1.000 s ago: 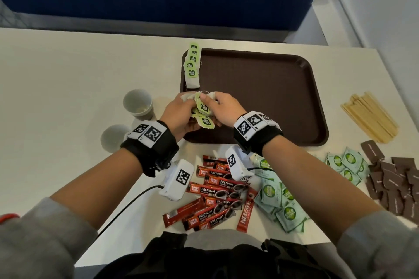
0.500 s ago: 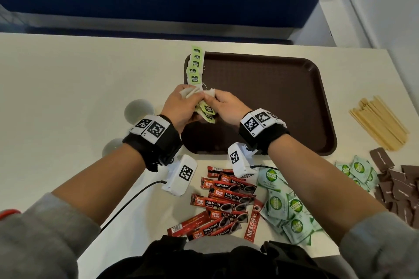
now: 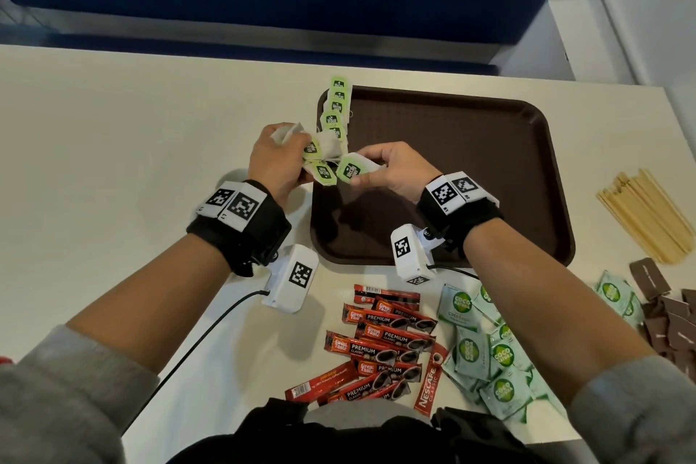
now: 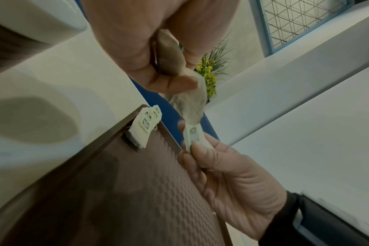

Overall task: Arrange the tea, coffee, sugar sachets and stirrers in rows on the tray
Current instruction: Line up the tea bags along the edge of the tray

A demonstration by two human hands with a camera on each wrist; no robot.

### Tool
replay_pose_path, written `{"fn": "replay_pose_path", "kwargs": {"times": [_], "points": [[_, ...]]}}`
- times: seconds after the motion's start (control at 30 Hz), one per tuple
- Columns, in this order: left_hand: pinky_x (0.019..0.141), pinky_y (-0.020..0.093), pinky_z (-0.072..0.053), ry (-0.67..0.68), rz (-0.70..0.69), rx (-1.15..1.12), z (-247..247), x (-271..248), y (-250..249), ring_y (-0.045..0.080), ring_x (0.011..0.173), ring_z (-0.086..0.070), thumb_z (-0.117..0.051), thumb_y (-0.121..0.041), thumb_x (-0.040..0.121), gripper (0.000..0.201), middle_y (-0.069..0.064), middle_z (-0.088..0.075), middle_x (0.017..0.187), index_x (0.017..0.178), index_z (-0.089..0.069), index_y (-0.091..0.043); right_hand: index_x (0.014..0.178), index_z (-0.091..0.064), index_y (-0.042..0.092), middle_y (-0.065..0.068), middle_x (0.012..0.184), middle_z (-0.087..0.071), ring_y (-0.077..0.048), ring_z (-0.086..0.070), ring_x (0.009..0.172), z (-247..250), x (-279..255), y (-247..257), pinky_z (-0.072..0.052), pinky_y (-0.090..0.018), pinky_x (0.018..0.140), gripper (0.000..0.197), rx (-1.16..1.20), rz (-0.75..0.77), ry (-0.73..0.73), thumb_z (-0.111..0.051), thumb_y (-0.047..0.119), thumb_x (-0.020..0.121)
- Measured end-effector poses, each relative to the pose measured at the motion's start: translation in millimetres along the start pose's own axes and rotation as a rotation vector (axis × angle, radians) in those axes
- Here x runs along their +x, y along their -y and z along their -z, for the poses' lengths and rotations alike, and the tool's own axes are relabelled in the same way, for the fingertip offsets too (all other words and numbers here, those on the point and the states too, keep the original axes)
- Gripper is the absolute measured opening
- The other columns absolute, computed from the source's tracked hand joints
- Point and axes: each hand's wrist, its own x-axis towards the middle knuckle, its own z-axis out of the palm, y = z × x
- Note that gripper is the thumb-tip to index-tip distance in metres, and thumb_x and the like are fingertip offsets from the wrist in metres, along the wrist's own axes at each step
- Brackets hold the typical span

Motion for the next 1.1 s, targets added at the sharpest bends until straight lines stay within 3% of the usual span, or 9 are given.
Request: {"fn": "replay_pose_path", "kwargs": {"times": [0.1, 0.23, 0.33, 0.4, 0.53, 0.63, 0.77, 0.93, 1.1], "points": [[0.05, 0.025, -0.05, -0.019, -0.004, 0.007, 2.9, 4.5, -1.0, 0.016, 0.061, -0.06, -0.055, -0.014, 0.09, 0.012, 0.005, -0.059, 0.083, 0.1, -0.051, -0.019, 0.085, -0.068, 0.016, -0.006, 0.087, -0.066, -0.02, -0.061, 0.086, 0.1, 10.8, -8.2, -0.051, -0.038, 0.09, 0.007, 0.014, 0.003, -0.1, -0.071, 0.01, 0.081], [0.05, 0.026, -0.049, -0.037, -0.023, 0.027, 3.9, 7.8, -2.8, 0.016, 0.064, -0.06, -0.056, -0.015, 0.089, 0.018, 0.005, -0.059, 0.085, 0.107, -0.051, -0.016, 0.083, -0.071, 0.018, 0.003, 0.088, -0.063, -0.011, -0.056, 0.083, 2.2, 23.0, -10.9, -0.042, -0.022, 0.077, 0.012, -0.243, 0.026, -0.307, -0.075, 0.029, 0.078], [0.049, 0.025, -0.05, -0.042, -0.035, 0.026, 4.9, 8.9, -5.1, 0.017, 0.065, -0.062, -0.055, -0.016, 0.09, 0.021, 0.006, -0.059, 0.089, 0.11, -0.05, -0.016, 0.09, -0.075, 0.016, 0.004, 0.08, -0.064, -0.005, -0.053, 0.072, 2.8, 31.9, -9.7, -0.039, -0.01, 0.059, 0.019, -0.318, 0.021, -0.407, -0.076, 0.031, 0.077], [0.048, 0.023, -0.05, -0.041, -0.041, 0.021, 5.7, 9.3, -7.1, 0.017, 0.065, -0.063, -0.054, -0.016, 0.09, 0.021, 0.007, -0.06, 0.091, 0.111, -0.05, -0.016, 0.092, -0.075, 0.015, 0.0, 0.08, -0.068, -0.007, -0.055, 0.072, 1.1, 39.3, -9.9, -0.04, -0.008, 0.058, 0.02, -0.321, 0.007, -0.417, -0.074, 0.03, 0.078], [0.049, 0.023, -0.051, -0.031, -0.044, 0.01, 7.4, 10.2, -10.6, 0.015, 0.065, -0.063, -0.053, -0.015, 0.092, 0.021, 0.005, -0.059, 0.089, 0.112, -0.049, -0.015, 0.097, -0.073, 0.013, -0.007, 0.094, -0.072, -0.017, -0.064, 0.084, -7.6, 55.7, -13.8, -0.052, -0.029, 0.086, 0.016, -0.272, -0.04, -0.352, -0.07, 0.021, 0.083], [0.052, 0.024, -0.053, -0.03, -0.039, -0.005, 8.6, 11.6, -11.1, 0.015, 0.067, -0.063, -0.054, -0.015, 0.092, 0.018, 0.005, -0.059, 0.089, 0.109, -0.049, -0.016, 0.097, -0.07, 0.015, -0.011, 0.091, -0.071, -0.028, -0.067, 0.09, -14.3, 65.3, -20.4, -0.053, -0.046, 0.089, 0.017, -0.207, -0.078, -0.286, -0.072, 0.014, 0.081], [0.049, 0.023, -0.052, -0.036, -0.031, -0.004, 9.2, 13.1, -9.5, 0.016, 0.068, -0.062, -0.054, -0.014, 0.092, 0.018, 0.006, -0.059, 0.091, 0.109, -0.049, -0.015, 0.101, -0.067, 0.012, 0.001, 0.077, -0.064, -0.015, -0.063, 0.075, -15.4, 72.6, -24.3, -0.055, -0.033, 0.084, 0.026, -0.224, -0.104, -0.351, -0.076, 0.012, 0.077], [0.047, 0.021, -0.051, -0.04, -0.03, -0.006, 8.6, 14.0, -8.7, 0.015, 0.066, -0.062, -0.054, -0.014, 0.092, 0.018, 0.004, -0.058, 0.089, 0.11, -0.049, -0.015, 0.099, -0.064, 0.01, 0.011, 0.067, -0.053, -0.003, -0.05, 0.063, -16.7, 75.6, -26.1, -0.04, -0.008, 0.06, 0.028, -0.287, -0.072, -0.417, -0.078, 0.011, 0.074], [0.05, 0.024, -0.053, -0.034, -0.031, -0.003, 7.6, 14.0, -8.6, 0.013, 0.063, -0.061, -0.054, -0.013, 0.092, 0.017, 0.003, -0.058, 0.086, 0.109, -0.049, -0.015, 0.099, -0.063, 0.011, 0.011, 0.065, -0.051, -0.007, -0.052, 0.068, -17.8, 76.1, -27.7, -0.039, -0.015, 0.064, 0.03, -0.324, -0.081, -0.45, -0.078, 0.011, 0.073]]}}
